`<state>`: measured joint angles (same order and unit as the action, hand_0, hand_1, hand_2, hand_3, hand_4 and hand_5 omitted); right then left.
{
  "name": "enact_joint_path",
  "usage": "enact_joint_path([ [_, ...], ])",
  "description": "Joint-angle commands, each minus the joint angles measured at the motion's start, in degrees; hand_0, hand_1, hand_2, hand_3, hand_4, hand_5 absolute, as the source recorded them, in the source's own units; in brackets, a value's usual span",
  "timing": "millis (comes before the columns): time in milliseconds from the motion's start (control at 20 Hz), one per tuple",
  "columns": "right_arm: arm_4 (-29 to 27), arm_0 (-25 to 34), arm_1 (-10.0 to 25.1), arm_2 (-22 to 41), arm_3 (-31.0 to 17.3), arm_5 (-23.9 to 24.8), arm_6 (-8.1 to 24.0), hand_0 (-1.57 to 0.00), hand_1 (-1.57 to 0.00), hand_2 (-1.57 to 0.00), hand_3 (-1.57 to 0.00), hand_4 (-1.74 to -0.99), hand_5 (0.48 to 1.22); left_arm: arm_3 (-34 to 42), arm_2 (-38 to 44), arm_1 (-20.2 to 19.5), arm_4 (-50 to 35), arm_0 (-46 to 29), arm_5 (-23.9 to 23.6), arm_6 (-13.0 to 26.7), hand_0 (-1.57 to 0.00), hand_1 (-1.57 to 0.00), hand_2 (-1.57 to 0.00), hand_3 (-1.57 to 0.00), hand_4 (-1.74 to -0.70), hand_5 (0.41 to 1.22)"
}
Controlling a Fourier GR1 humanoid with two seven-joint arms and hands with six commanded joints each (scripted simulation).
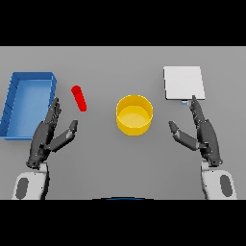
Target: Pick up the red beaker and tilt it to pour out 1 green nut into yellow bowl. Pick up the yellow bowl and place it on the metallic measuring scale.
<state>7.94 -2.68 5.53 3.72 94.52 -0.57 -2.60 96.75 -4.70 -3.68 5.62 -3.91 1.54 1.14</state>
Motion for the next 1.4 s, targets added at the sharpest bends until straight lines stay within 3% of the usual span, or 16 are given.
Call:
enact_joint_path([
  [0,-1.1,-0.3,-0.1,-0.1,0.5,-0.7,-0.1,0.00,0.00,0.00,0.00,-1.225,0.590,0.2,-0.2,-0.2,0.3,-0.2,0.1,0.6,0.00,0.00,0.00,0.00,-1.18,0.657],
  [100,-2.4,0.0,0.0,-0.6,0.2,-1.4,0.2,0.00,0.00,0.00,0.00,-1.261,0.604,0.1,-0.3,-0.3,0.4,0.3,0.1,1.8,0.00,0.00,0.00,0.00,-1.17,0.652],
  [200,-3.0,-0.2,0.7,-1.0,-0.1,-2.4,-1.4,0.00,0.00,0.00,0.00,-1.284,0.618,-1.8,0.0,0.1,0.3,1.4,0.0,1.7,0.00,0.00,0.00,0.00,-1.18,0.658],
  [450,-3.6,-0.1,0.9,-1.2,-0.5,-3.3,-1.9,0.00,0.00,0.00,0.00,-1.295,0.623,-11.3,1.9,0.6,1.5,8.7,-1.4,1.5,0.00,0.00,0.00,0.00,-1.21,0.664],
  [1000,-2.9,0.7,0.9,-1.7,-1.3,-2.4,-1.0,0.00,0.00,0.00,0.00,-1.300,0.631,-33.3,6.3,1.1,3.6,25.8,-5.0,-5.2,0.00,0.00,0.00,0.00,-1.22,0.633],
  [1350,-3.0,1.8,1.8,-2.5,-1.6,-2.1,-0.3,0.00,0.00,0.00,0.00,-1.300,0.646,-43.6,7.7,1.9,4.4,31.4,-6.0,-10.8,0.00,0.00,0.00,0.00,-1.29,0.686],
])
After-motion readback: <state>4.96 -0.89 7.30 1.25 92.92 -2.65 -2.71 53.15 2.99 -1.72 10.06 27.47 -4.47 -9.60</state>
